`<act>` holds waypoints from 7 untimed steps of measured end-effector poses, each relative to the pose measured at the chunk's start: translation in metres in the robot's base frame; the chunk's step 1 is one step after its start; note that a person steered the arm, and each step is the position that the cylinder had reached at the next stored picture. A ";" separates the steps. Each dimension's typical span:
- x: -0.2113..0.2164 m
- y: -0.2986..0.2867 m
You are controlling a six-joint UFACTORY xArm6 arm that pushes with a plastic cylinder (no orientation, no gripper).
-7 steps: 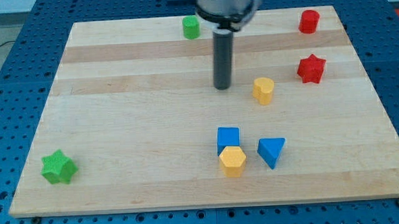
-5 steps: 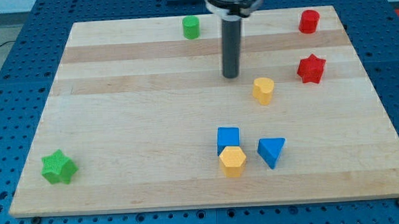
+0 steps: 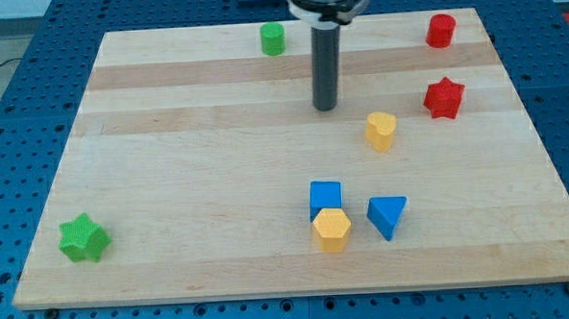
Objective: Push the yellow heart into the right of the blue cube
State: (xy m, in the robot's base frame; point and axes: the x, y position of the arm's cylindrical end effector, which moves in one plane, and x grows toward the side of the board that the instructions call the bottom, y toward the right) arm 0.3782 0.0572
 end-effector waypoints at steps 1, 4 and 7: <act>0.035 0.044; 0.109 0.061; 0.152 0.186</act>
State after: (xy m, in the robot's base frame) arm 0.5300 0.2428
